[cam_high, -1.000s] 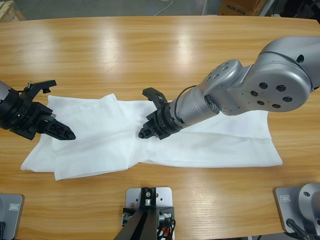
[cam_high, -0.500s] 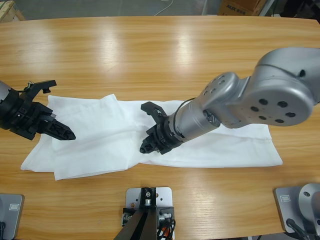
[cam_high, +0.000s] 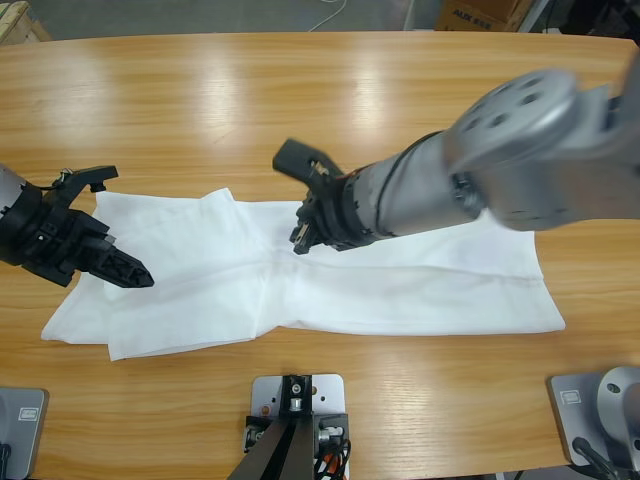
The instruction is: Fold clothes
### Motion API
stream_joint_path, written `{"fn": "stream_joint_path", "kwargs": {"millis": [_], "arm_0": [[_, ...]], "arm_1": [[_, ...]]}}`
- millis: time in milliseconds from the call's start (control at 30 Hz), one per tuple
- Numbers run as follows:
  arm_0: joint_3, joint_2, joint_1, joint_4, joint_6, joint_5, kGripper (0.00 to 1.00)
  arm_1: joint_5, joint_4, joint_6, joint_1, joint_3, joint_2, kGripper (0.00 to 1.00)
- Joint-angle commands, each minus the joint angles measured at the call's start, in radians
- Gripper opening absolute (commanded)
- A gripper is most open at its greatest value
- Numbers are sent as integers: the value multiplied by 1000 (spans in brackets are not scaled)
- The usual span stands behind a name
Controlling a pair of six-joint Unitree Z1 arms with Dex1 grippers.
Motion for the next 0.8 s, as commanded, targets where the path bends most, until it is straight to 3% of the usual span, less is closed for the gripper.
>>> {"fn": "stream_joint_path", "kwargs": {"millis": [33,800], "arm_0": [[62,-7,-17,-63,10,26,908],[65,29,-17,-93,9,24,908]], "arm_1": [[-38,9,-65,11,-26,138,227],[60,-8,-24,33,-36,196,227]]}}
